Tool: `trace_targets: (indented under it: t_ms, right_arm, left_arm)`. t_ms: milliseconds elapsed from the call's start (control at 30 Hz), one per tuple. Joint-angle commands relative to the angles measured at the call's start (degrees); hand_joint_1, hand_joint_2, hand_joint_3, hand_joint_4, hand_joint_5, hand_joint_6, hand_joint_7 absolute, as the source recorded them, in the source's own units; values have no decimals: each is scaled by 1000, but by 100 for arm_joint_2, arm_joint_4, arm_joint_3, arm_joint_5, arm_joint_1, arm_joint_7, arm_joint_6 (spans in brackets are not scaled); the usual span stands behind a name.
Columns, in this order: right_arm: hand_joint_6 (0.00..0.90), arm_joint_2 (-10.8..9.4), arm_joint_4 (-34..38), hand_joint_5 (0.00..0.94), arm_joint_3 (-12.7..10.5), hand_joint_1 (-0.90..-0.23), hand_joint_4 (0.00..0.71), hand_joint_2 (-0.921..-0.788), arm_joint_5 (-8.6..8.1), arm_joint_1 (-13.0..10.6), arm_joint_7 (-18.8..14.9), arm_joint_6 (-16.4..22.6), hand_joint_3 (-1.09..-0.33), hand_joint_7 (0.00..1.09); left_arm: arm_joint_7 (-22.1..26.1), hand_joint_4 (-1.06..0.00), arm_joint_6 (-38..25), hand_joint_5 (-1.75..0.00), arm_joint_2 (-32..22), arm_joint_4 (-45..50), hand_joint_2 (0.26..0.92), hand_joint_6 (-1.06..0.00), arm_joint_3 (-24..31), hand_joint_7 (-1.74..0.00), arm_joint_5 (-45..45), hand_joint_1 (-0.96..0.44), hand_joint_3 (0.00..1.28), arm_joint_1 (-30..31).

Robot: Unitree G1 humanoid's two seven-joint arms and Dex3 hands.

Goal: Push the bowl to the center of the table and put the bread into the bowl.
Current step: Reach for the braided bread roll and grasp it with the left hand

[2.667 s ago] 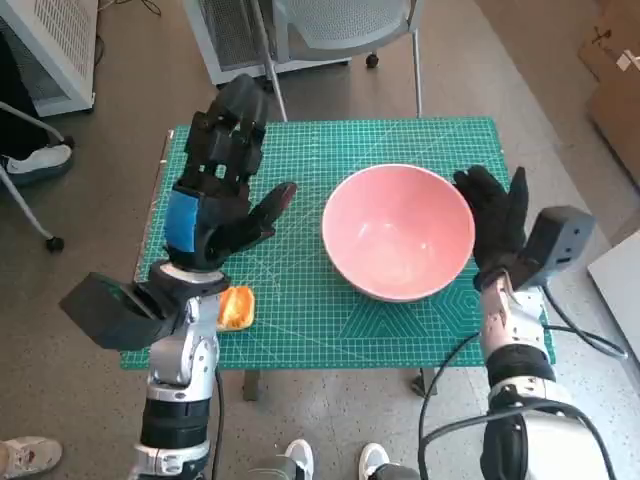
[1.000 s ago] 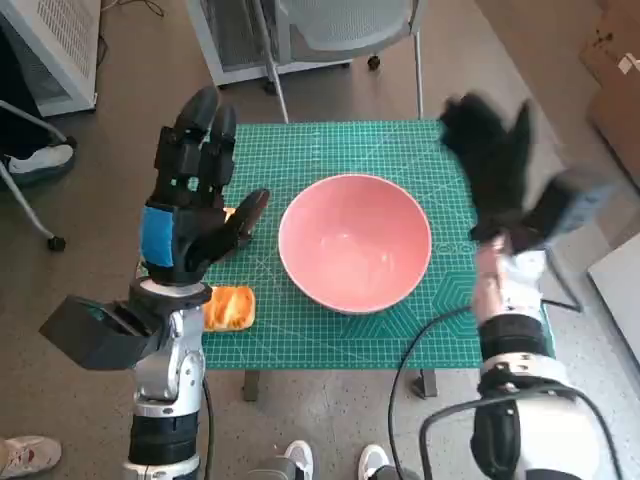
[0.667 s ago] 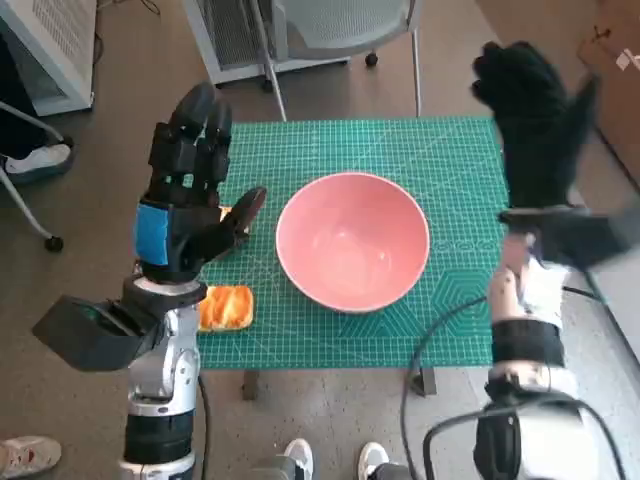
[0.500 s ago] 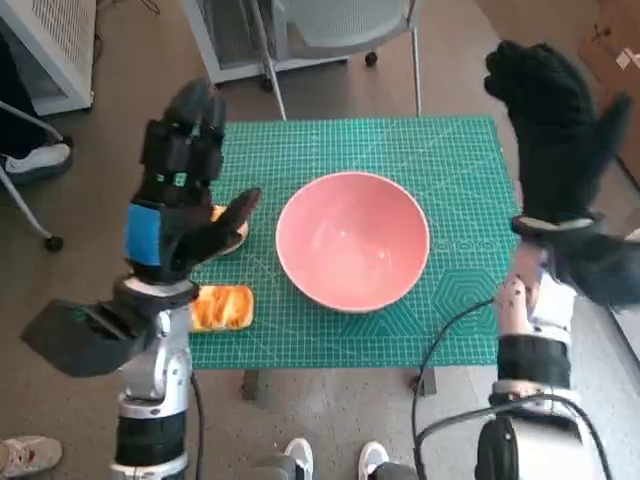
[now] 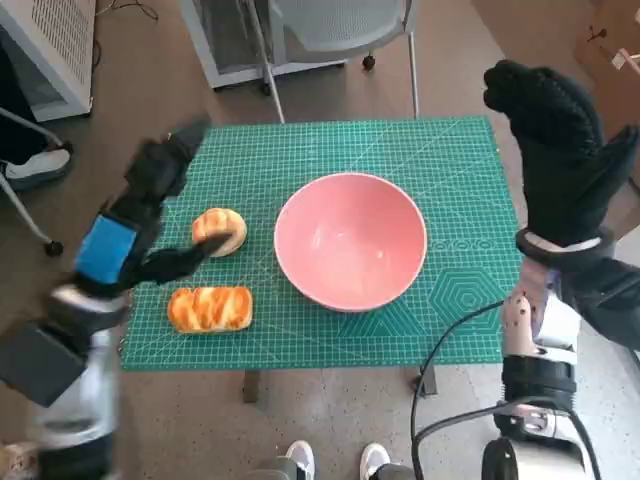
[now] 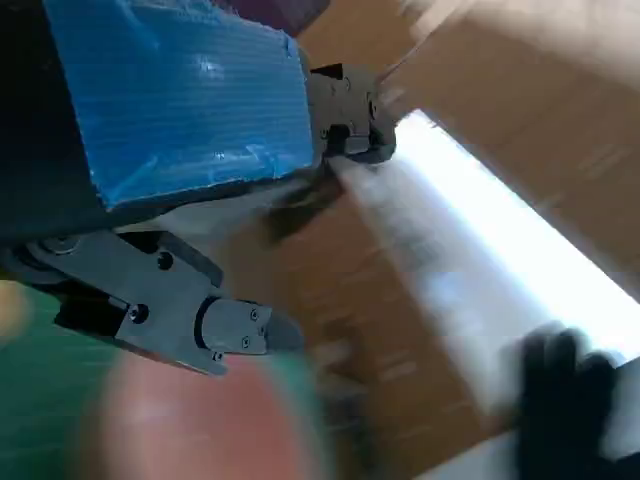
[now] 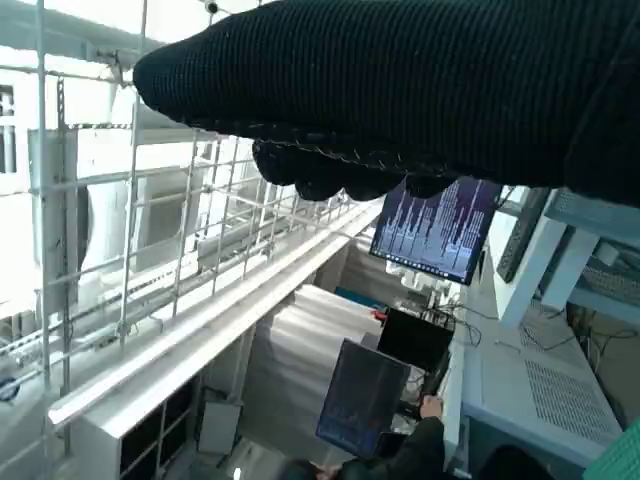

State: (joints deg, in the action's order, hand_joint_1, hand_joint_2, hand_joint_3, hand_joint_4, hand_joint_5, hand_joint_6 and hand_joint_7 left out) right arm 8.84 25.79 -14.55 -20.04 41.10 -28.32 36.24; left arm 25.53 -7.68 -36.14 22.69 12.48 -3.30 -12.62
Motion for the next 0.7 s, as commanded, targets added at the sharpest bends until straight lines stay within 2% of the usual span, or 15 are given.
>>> trace_targets:
  t_ms: [33,167,400,700]
  right_arm:
    - [405,-13,-7,10,52,-492,341,-921,16,-221,117,-183,-560,25]
    - [403,-43,6,7,74,-491,338,-921,-12,-194,145,-246,-560,23]
    - [403,-70,34,8,106,-491,343,-921,-77,-151,127,-319,-559,21]
    - [405,-74,86,7,115,-494,348,-921,-145,-99,57,-341,-556,20]
  left_arm:
    - [479,-59,-1087,-1,-938,910,732,-159,-38,-262,587,-126,50,304]
    - [657,-66,-1586,-1,-1122,1114,737,-230,-270,-147,730,-76,20,384]
    - [716,-59,-2088,0,-1197,1162,746,-256,-782,-77,1071,-23,13,410]
    - [421,-69,-1719,-4,-1108,819,741,-280,-1417,-47,1930,-58,5,617]
